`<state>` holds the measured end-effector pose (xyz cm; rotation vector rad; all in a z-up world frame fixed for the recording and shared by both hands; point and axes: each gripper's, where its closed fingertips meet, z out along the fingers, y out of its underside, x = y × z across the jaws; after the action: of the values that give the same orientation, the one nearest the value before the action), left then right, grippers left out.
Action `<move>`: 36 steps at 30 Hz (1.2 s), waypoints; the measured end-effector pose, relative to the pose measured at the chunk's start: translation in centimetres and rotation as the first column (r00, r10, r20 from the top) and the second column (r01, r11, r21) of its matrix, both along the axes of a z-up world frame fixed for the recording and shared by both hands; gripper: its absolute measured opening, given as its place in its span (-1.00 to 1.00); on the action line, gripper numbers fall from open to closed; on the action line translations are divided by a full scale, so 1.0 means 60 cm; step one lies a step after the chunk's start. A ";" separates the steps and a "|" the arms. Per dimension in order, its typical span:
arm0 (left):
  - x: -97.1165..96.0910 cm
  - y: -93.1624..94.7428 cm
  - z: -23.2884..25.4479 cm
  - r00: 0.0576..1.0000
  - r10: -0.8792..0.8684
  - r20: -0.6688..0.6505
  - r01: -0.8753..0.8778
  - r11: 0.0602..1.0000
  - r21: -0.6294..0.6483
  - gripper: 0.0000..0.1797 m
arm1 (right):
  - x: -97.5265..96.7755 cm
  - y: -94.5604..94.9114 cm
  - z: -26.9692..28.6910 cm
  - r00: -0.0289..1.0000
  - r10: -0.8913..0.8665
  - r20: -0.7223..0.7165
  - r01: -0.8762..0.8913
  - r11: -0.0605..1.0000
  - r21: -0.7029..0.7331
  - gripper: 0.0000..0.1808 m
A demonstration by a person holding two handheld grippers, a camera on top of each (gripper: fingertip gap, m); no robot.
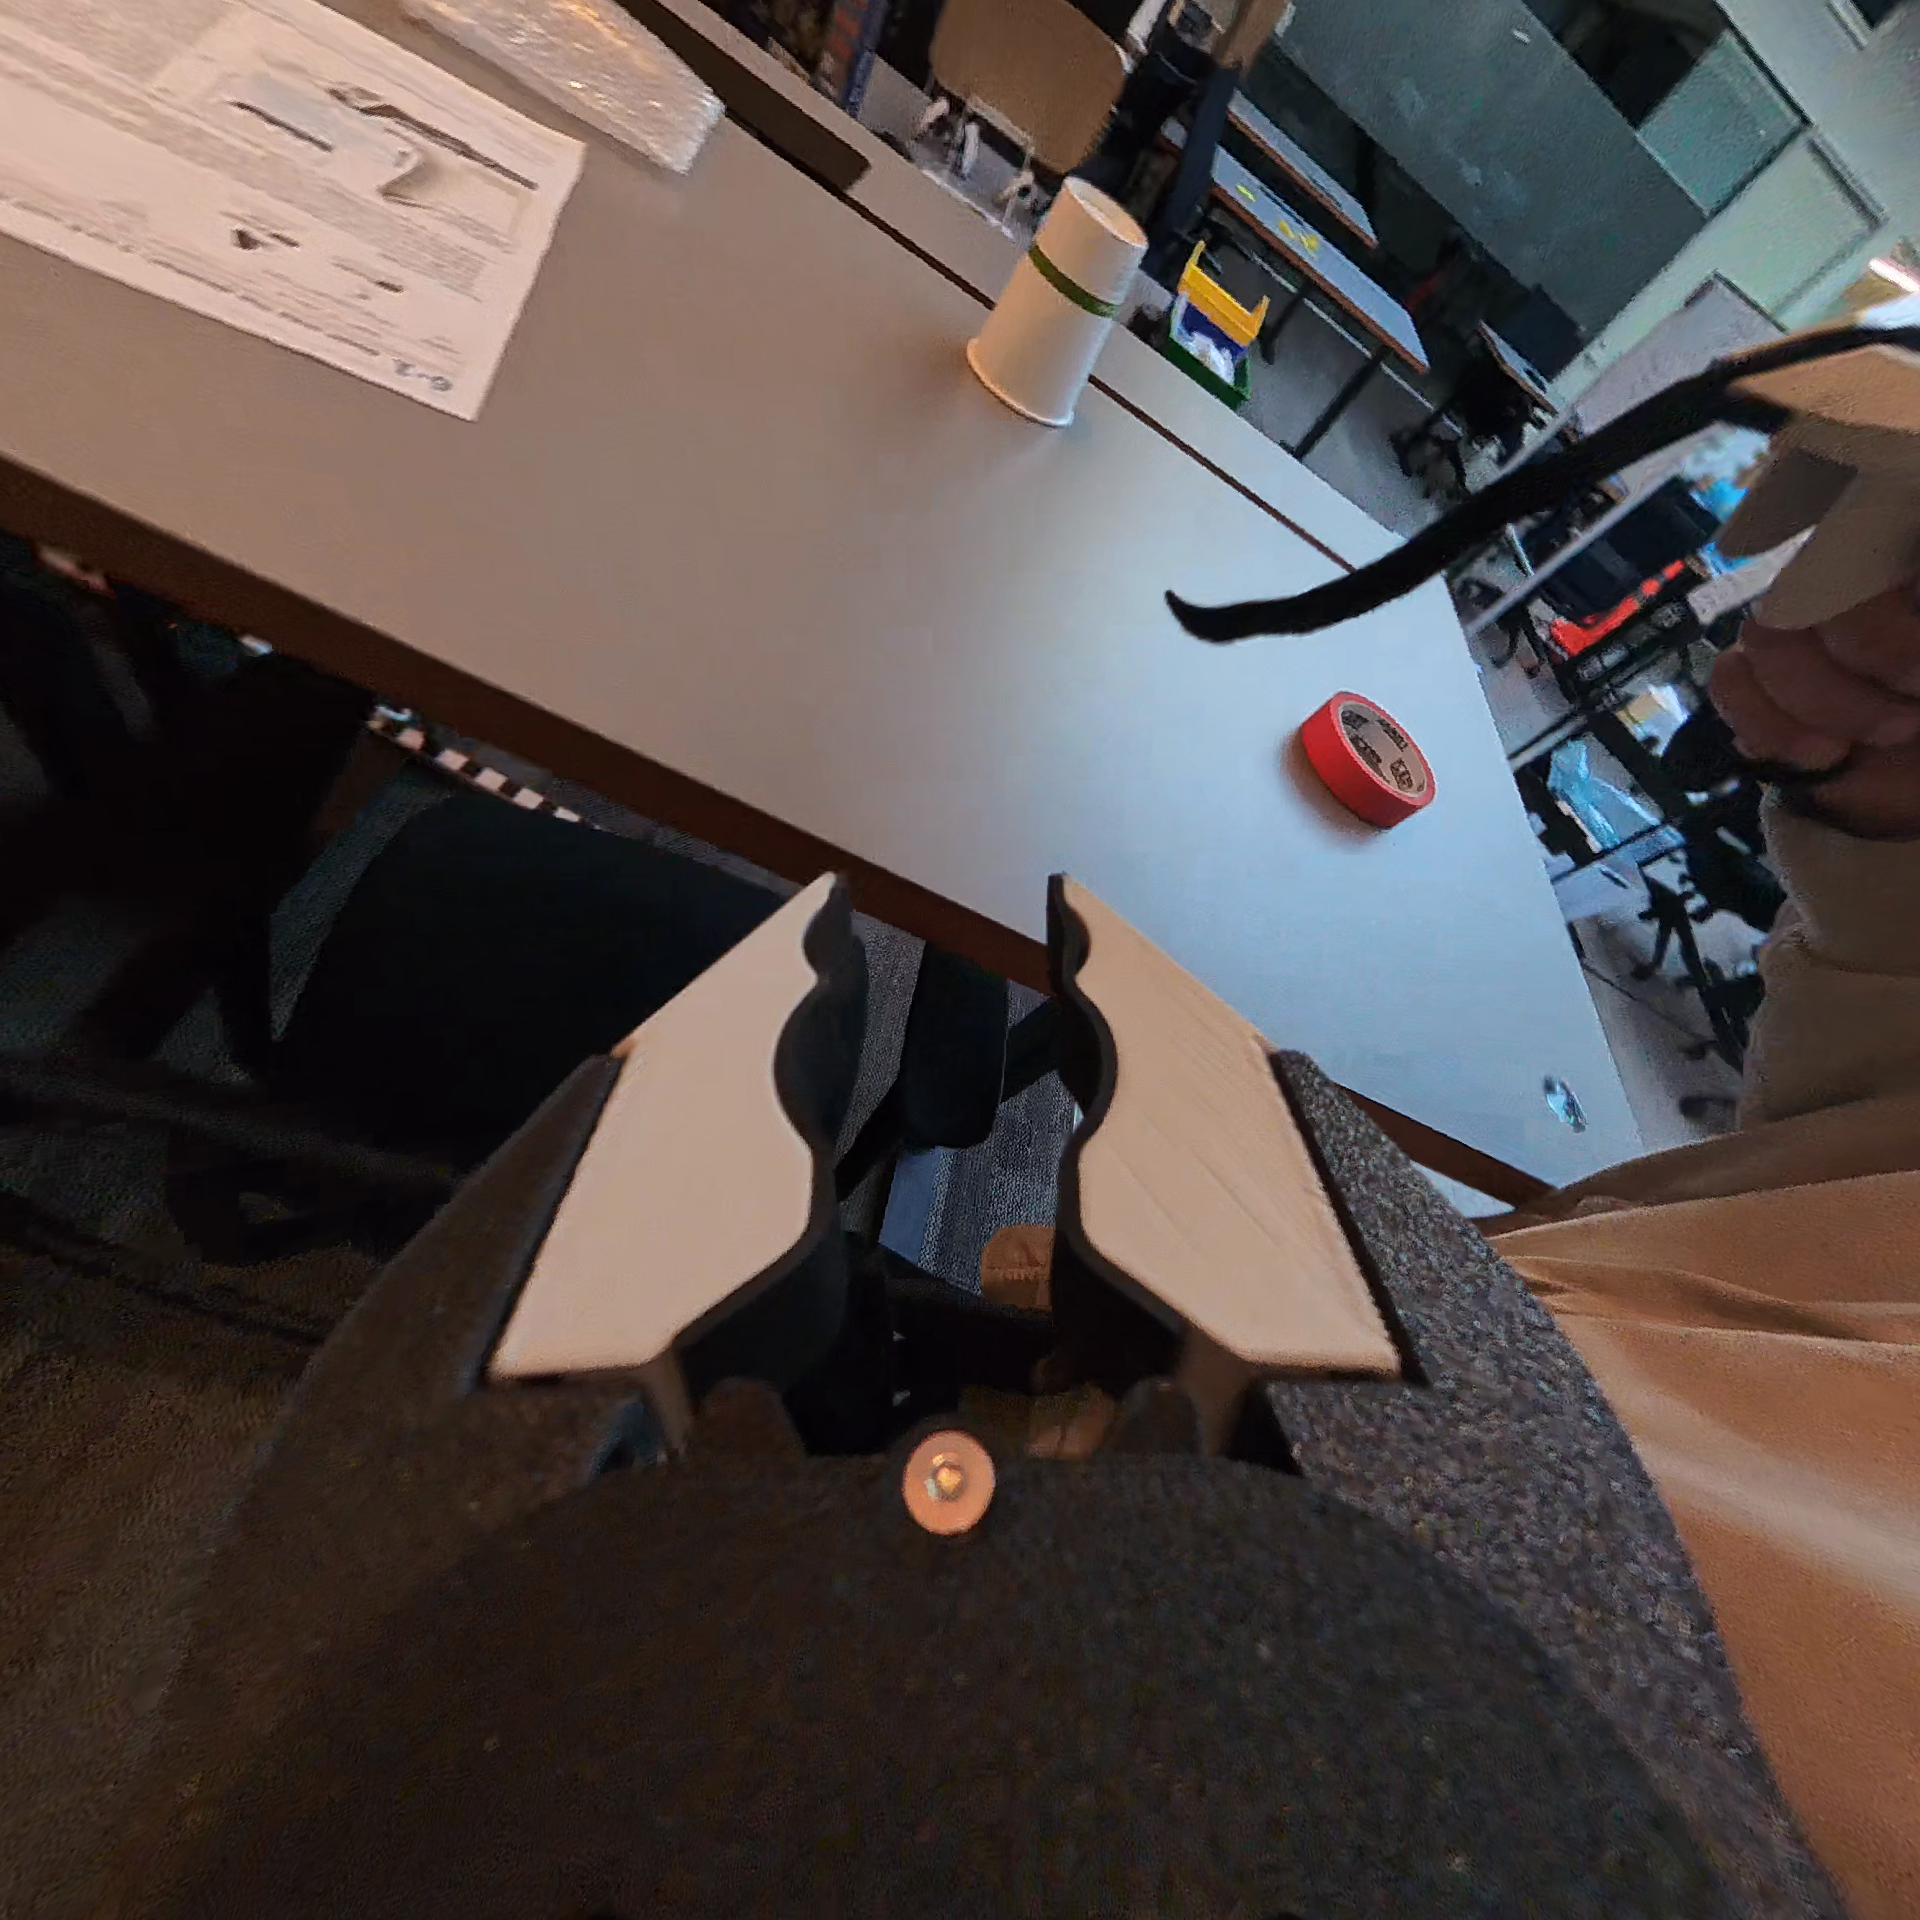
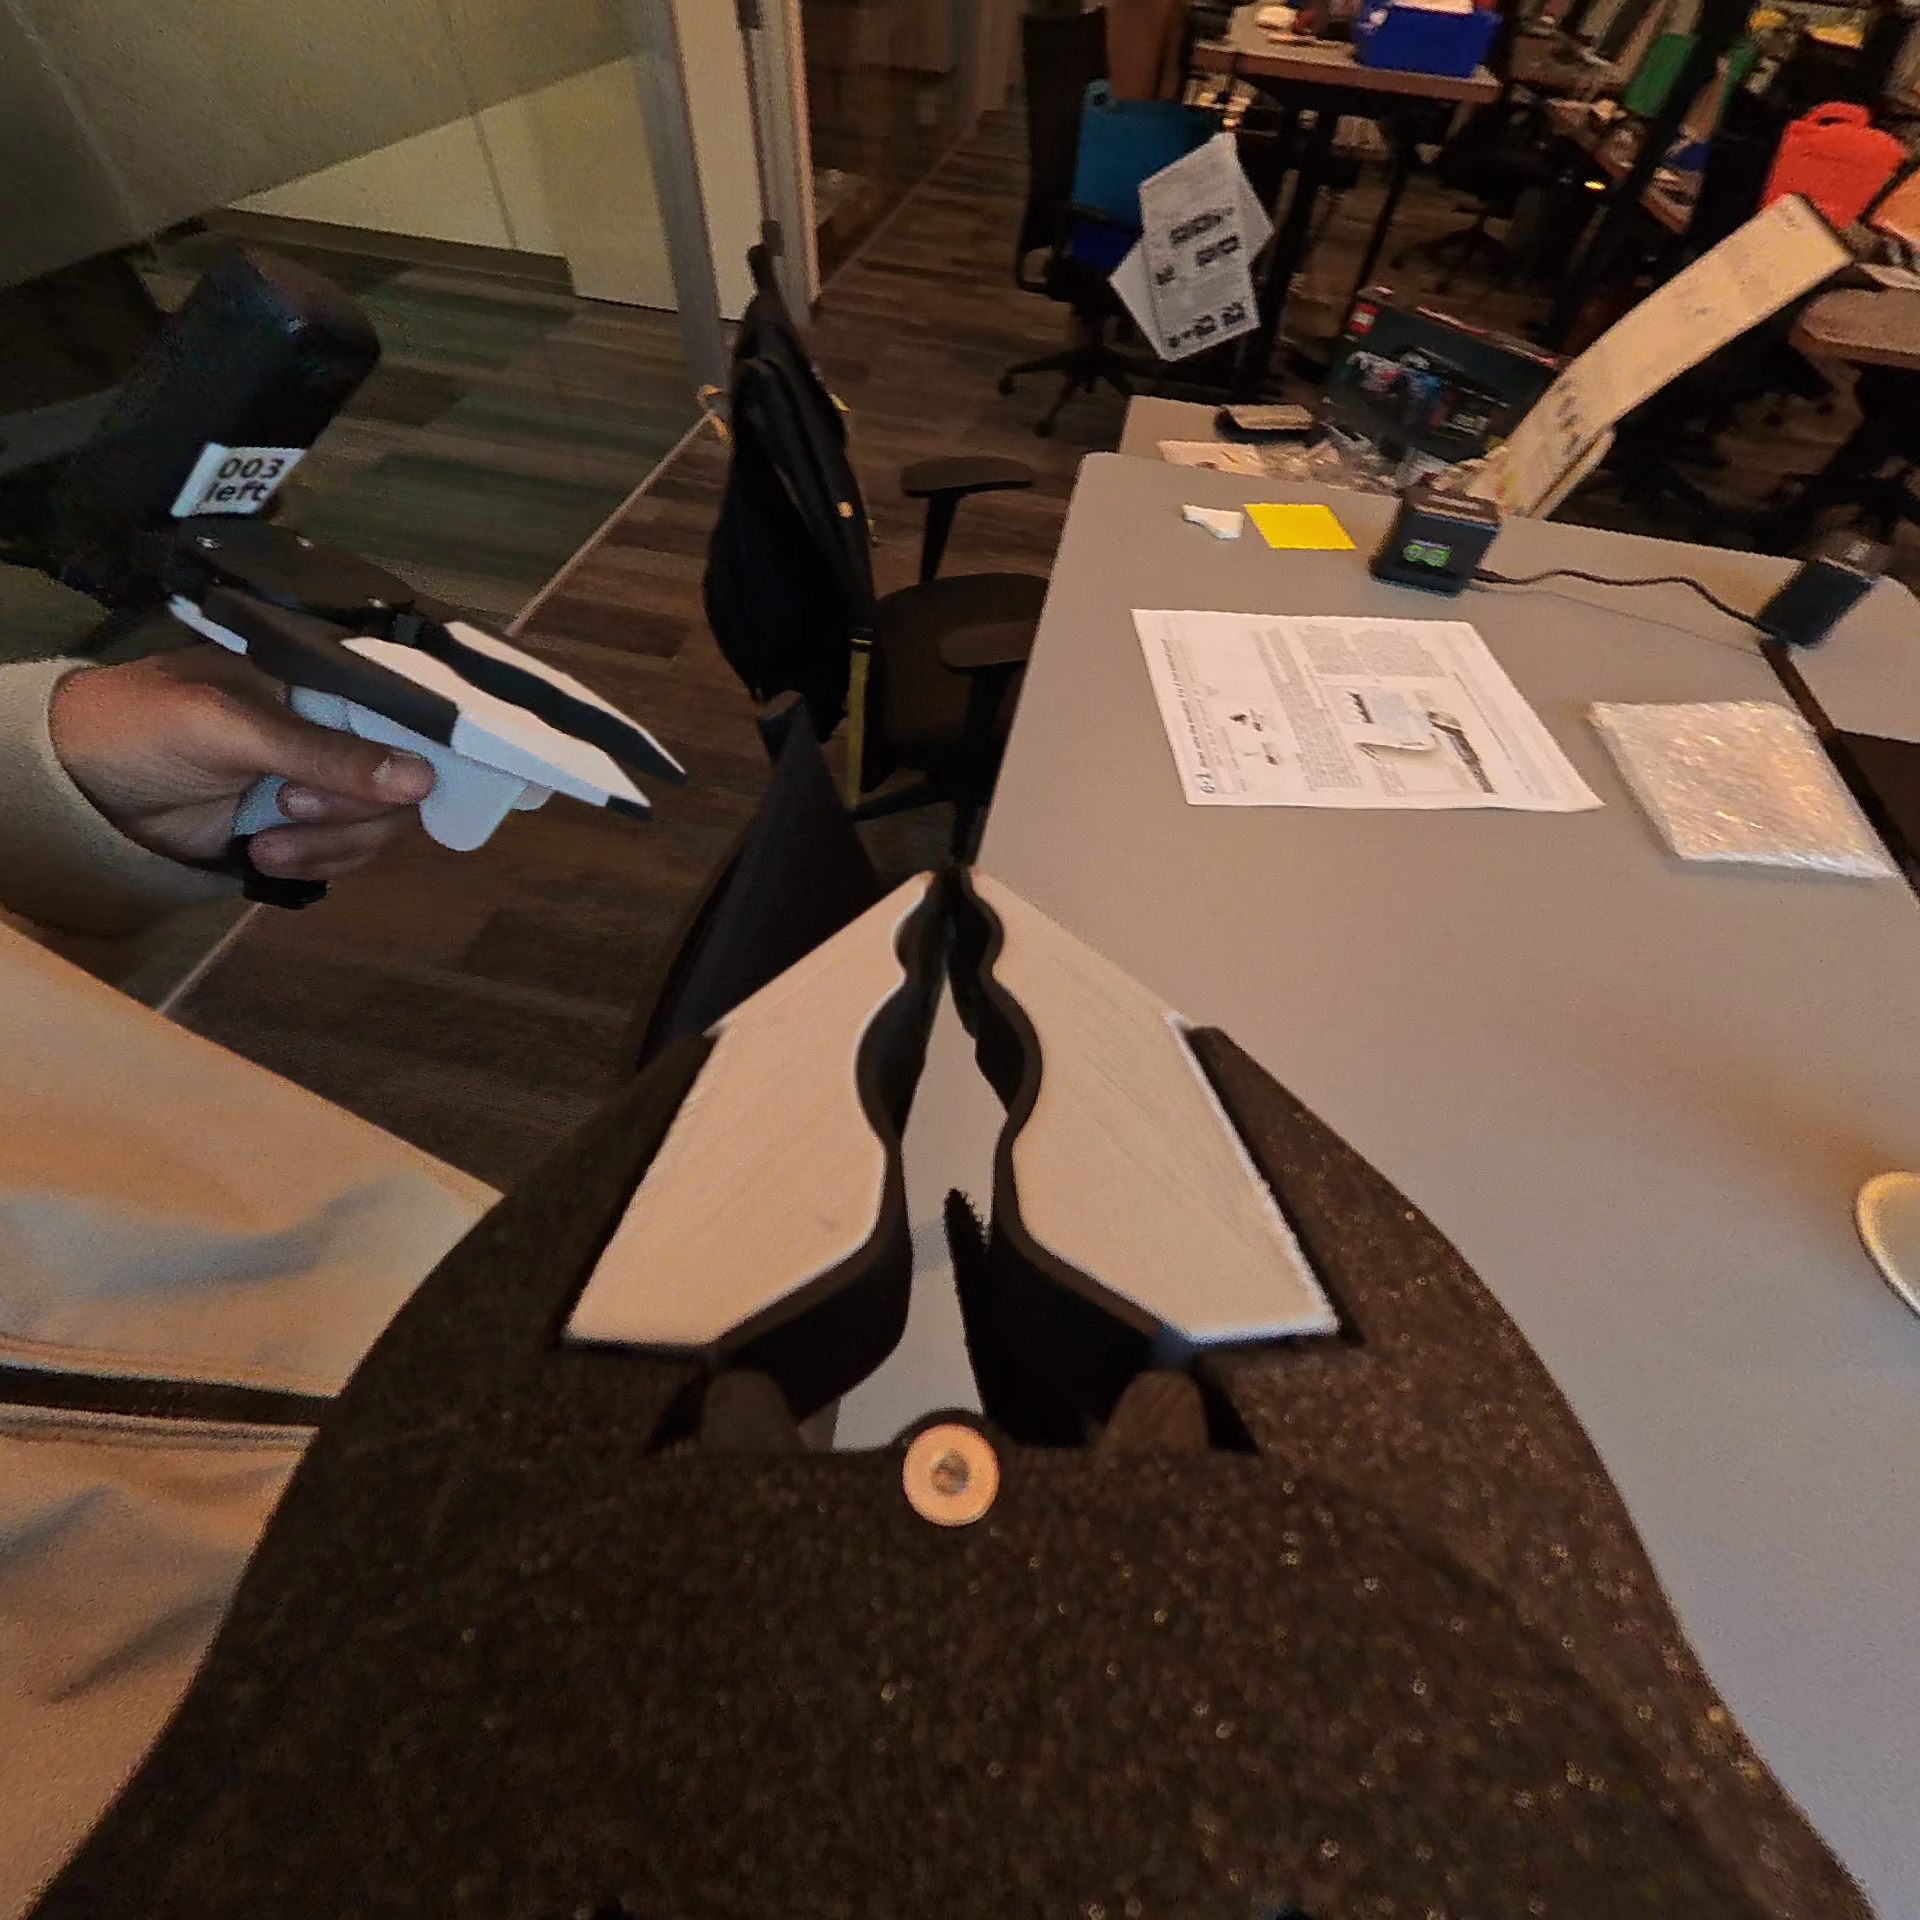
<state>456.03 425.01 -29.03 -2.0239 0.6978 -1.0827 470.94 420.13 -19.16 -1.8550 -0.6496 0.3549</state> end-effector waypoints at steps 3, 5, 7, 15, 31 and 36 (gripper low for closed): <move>-0.059 -0.009 0.003 0.990 0.140 -0.033 -0.141 0.990 -0.006 -0.60 | -0.036 -0.002 -0.008 0.995 0.085 -0.061 -0.085 0.996 0.003 -1.00; -0.097 -0.027 0.012 0.974 0.220 -0.059 -0.220 0.975 0.002 -0.60 | -0.061 0.000 -0.012 0.986 0.142 -0.083 -0.141 0.990 0.010 -1.00; -0.129 -0.052 0.017 0.963 0.259 -0.074 -0.260 0.966 -0.002 -0.62 | -0.082 0.005 -0.020 0.984 0.172 -0.050 -0.172 0.985 0.004 -1.00; -0.266 -0.068 0.025 0.934 0.343 -0.104 -0.344 0.939 0.012 -0.64 | -0.232 0.038 -0.015 0.968 0.249 -0.040 -0.249 0.969 0.003 -1.00; -0.841 0.075 0.007 0.888 0.423 -0.177 -0.414 0.906 0.091 -0.64 | -0.862 0.297 -0.009 0.926 0.373 -0.063 -0.373 0.928 0.001 -0.99; -1.035 0.163 -0.001 0.846 0.510 -0.156 -0.506 0.860 0.071 -0.63 | -1.046 0.396 -0.001 0.901 0.434 -0.022 -0.433 0.901 0.015 -0.99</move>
<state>393.92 434.78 -29.10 -2.1229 0.2201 -0.5887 408.17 443.91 -19.22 -1.6815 -1.0495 0.6624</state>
